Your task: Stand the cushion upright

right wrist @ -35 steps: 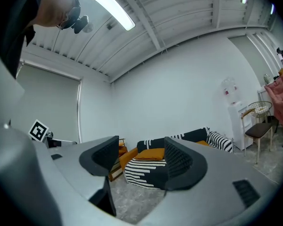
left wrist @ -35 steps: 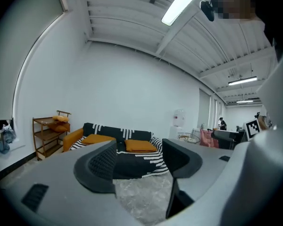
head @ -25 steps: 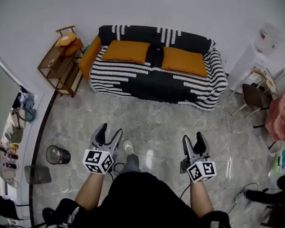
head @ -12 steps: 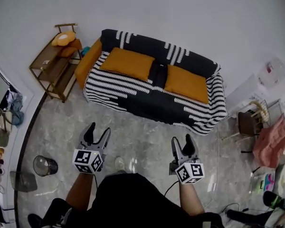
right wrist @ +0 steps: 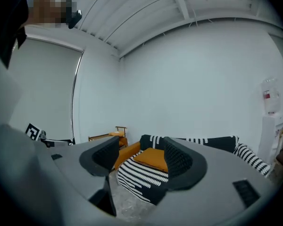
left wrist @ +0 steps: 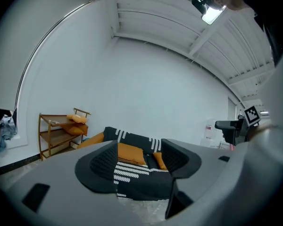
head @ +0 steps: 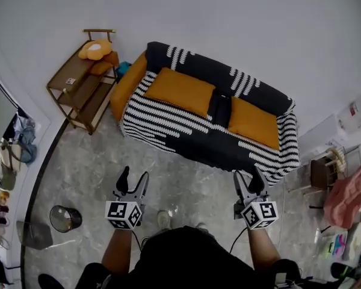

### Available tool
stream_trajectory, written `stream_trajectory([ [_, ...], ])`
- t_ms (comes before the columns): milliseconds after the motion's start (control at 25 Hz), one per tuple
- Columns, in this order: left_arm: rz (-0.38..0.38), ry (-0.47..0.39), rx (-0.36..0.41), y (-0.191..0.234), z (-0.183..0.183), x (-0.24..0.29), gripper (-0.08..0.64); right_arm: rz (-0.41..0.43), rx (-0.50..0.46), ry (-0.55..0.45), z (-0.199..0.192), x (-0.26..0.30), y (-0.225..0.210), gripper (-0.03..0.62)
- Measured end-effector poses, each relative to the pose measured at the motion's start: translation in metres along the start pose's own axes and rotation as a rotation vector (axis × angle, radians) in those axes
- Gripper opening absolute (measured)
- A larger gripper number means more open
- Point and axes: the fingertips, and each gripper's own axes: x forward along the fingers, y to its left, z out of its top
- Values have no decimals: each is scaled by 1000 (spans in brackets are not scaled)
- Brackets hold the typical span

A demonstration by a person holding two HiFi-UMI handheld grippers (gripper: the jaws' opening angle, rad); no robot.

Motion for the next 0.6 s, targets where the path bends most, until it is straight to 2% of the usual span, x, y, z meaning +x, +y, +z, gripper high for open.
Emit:
stream_trajectory([
  [200,30,-2,22,22,7,4,304,9,-6,13,-9,38,13,308],
  [440,87,-30,15,53,24,4,304,89,-10,43,-22,88,40,305],
  [600,151,-31,6,85,28,11,304,179,-3,62,-30,130,61,295],
])
